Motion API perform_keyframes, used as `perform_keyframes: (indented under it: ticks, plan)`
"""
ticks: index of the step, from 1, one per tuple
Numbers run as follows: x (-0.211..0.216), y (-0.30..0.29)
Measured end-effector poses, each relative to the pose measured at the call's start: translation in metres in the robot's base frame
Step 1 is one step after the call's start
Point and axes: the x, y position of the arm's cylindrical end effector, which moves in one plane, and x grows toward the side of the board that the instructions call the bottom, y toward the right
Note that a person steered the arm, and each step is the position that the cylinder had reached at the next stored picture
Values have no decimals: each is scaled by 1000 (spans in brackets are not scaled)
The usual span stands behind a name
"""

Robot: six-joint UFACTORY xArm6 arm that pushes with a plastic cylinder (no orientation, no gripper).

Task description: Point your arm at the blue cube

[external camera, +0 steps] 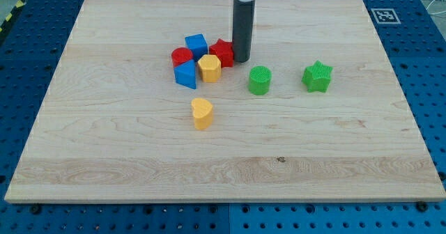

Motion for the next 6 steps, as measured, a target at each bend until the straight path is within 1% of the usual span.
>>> perform_keyframes:
  ticks: [2, 4, 6]
  plan:
    - [-46, 0]
    - [-53, -15]
    - [-59, -66]
